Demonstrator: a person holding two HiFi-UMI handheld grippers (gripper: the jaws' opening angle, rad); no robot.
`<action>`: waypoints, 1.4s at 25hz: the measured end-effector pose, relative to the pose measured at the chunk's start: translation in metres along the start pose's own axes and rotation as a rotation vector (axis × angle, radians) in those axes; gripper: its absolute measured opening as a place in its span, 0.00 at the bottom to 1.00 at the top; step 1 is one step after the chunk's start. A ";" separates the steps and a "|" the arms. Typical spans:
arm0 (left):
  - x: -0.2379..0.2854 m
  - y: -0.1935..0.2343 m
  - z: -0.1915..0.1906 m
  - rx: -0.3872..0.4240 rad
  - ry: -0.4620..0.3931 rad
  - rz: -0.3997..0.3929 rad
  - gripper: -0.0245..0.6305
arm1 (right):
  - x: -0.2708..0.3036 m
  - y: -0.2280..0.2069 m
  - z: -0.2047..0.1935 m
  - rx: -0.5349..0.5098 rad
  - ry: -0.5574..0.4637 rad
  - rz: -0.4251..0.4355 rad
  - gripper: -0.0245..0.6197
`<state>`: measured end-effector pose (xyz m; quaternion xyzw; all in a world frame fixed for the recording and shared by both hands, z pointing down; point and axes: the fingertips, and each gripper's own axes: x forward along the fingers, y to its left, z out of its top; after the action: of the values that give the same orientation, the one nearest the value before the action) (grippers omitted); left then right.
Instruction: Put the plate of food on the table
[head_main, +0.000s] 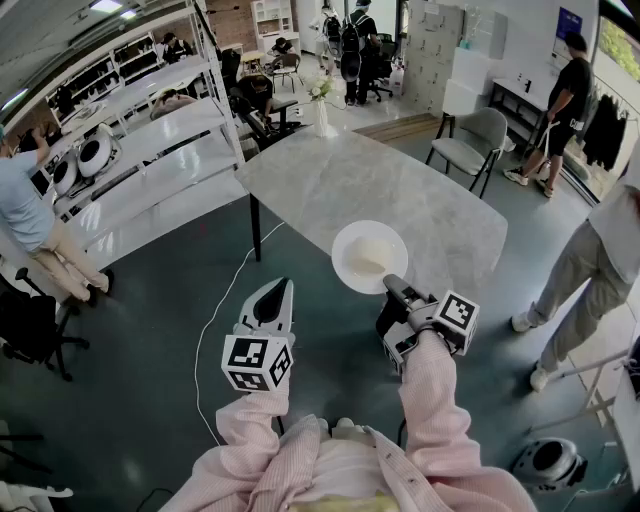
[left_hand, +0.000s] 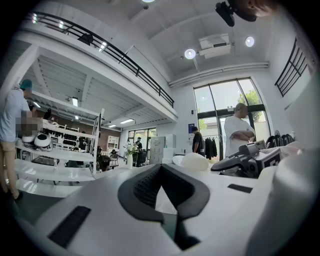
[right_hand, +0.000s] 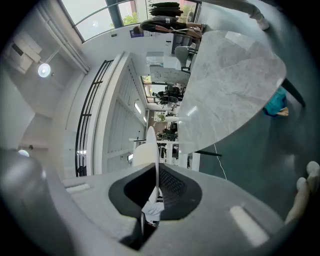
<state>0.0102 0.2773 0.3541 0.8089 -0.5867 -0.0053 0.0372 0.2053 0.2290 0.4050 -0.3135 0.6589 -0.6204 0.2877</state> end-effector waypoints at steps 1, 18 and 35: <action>-0.001 0.000 -0.001 0.000 0.001 0.000 0.04 | 0.000 0.001 -0.001 -0.003 0.002 0.007 0.06; 0.017 -0.014 -0.014 -0.006 0.021 0.007 0.04 | 0.009 -0.013 0.013 -0.015 0.022 0.009 0.06; 0.080 0.035 -0.022 -0.048 0.040 0.044 0.04 | 0.088 -0.017 0.040 0.002 0.068 0.032 0.06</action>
<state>0.0033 0.1913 0.3808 0.7946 -0.6032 -0.0024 0.0683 0.1812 0.1351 0.4204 -0.2815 0.6724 -0.6268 0.2753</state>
